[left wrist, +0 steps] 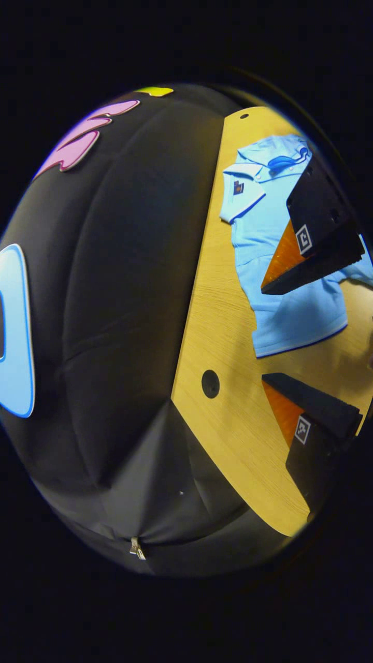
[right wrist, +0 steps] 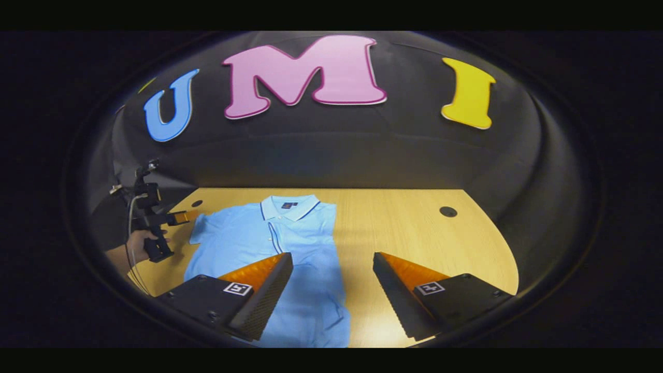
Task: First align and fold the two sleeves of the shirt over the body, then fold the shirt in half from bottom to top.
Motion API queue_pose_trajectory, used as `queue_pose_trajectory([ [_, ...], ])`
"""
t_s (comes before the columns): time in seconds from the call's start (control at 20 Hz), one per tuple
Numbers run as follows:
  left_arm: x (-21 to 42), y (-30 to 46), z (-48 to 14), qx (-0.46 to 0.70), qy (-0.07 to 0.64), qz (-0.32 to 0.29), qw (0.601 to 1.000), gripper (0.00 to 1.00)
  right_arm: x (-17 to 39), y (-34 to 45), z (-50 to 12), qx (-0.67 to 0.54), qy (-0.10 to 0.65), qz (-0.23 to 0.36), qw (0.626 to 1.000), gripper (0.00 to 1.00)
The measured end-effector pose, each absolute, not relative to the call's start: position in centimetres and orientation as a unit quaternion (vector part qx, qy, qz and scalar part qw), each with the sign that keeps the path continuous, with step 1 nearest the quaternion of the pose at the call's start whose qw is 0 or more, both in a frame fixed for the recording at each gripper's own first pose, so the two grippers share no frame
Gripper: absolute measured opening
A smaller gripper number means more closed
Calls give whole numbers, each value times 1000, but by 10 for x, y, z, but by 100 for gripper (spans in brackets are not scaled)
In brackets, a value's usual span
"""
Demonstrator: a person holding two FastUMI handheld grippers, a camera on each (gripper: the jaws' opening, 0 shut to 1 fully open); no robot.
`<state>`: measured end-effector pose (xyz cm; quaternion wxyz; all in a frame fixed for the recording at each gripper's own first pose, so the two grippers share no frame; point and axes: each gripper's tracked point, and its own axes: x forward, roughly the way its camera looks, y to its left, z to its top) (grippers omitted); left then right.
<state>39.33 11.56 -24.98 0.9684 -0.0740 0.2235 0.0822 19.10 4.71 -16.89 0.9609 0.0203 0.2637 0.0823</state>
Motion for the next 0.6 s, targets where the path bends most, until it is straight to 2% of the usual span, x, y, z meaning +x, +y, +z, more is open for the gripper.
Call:
queue_pose_trajectory([
  [0.2,413,112,-273,-64,249,84,963,97,193,25,-168,34,265,62,962,97],
  [0.25,412,114,-280,-64,259,87,960,97,193,20,-167,34,264,58,962,92],
  [0.3,411,115,-287,-62,270,90,957,96,193,17,-166,34,262,55,963,97],
  [0.4,412,118,-289,-51,271,90,957,96,196,13,-169,30,258,54,964,97],
  [0.55,415,112,-288,-47,273,73,958,86,193,8,-187,27,278,47,959,97],
  [0.6,415,108,-288,-46,275,67,958,86,193,10,-190,37,280,47,958,97],
])
